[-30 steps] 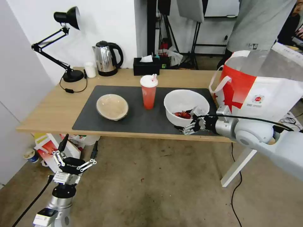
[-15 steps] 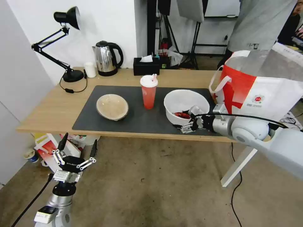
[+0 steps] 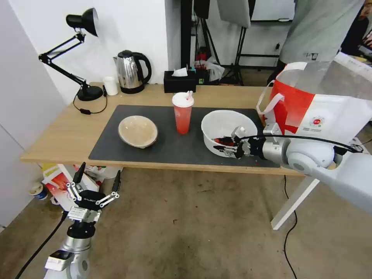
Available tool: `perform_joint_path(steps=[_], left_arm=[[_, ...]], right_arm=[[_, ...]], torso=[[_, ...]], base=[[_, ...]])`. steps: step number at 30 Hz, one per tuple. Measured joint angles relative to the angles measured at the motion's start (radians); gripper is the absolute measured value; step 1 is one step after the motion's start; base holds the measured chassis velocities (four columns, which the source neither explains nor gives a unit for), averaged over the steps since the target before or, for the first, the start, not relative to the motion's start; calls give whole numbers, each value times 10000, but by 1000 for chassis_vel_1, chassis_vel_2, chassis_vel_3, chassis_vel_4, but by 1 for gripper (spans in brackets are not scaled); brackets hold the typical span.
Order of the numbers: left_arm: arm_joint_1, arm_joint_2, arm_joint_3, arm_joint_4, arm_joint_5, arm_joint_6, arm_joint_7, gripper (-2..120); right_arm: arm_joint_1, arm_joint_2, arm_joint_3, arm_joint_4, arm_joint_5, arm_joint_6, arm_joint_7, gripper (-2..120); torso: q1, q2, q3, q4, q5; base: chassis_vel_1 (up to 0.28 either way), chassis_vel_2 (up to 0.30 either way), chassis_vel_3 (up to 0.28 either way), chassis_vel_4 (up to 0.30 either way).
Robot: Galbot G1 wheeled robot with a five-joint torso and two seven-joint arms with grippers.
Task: Pick up the trash from the table and place it into the takeout bag.
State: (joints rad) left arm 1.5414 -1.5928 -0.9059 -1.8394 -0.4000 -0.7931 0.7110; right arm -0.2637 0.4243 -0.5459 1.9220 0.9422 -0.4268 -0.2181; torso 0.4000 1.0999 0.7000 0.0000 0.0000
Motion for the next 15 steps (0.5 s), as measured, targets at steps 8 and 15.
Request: perform_joint_path(steps=[8,15], left_arm=[[-29,4,-35,11,-64,9,-1,100],[-60,5,-41,-3,-90,27,-6,100]], right_arm=[[-13,-69,-53,44,75,-122,-25,0],[50,-183,-23,45,190,-158,-60,0]], torso=[[0,1,0,0,0],[0,1,0,0,0]], base=[[0,0,0,0],[0,0,0,0]])
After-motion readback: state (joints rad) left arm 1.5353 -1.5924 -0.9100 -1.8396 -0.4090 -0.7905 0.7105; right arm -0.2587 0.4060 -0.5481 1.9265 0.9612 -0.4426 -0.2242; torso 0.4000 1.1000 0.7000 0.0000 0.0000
